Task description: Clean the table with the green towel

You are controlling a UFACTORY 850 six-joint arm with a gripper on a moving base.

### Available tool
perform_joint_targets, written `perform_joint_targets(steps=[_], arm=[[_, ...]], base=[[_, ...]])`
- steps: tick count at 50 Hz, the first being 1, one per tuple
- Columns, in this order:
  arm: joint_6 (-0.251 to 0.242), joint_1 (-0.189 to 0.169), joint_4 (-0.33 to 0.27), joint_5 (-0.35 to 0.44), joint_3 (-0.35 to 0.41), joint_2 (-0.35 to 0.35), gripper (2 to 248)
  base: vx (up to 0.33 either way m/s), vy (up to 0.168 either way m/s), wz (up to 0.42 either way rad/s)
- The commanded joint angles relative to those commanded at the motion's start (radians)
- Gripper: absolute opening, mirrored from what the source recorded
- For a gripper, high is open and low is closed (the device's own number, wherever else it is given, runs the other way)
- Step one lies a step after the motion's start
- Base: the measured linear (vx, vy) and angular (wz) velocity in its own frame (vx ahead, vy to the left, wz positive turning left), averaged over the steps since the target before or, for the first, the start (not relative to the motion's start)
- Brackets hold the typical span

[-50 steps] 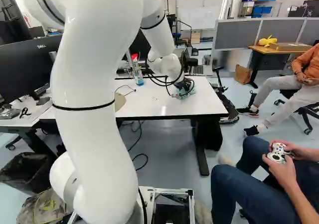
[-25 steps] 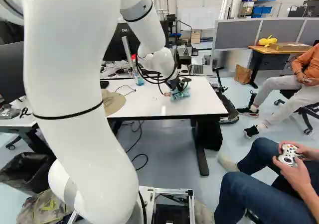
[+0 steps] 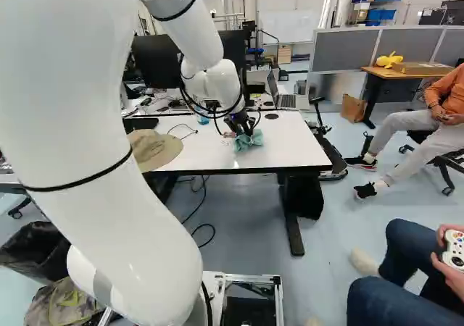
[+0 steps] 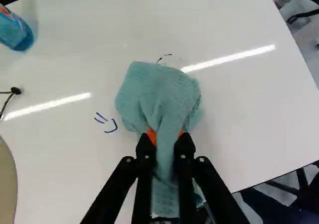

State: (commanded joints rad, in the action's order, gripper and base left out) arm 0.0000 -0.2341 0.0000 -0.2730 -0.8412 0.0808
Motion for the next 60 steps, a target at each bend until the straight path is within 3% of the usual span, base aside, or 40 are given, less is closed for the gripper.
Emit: perform_joint_targets(steps=[16,31,60], arm=[[0.000,0.006,0.000,-0.087,0.017,-0.043,51],[0.000,0.000,0.000,-0.090,0.001,-0.028,51],[0.000,-0.063,0.000,0.062,-0.123,0.125,51]], base=[[0.000,0.000,0.000],[0.000,0.000,0.000],[0.000,0.000,0.000]])
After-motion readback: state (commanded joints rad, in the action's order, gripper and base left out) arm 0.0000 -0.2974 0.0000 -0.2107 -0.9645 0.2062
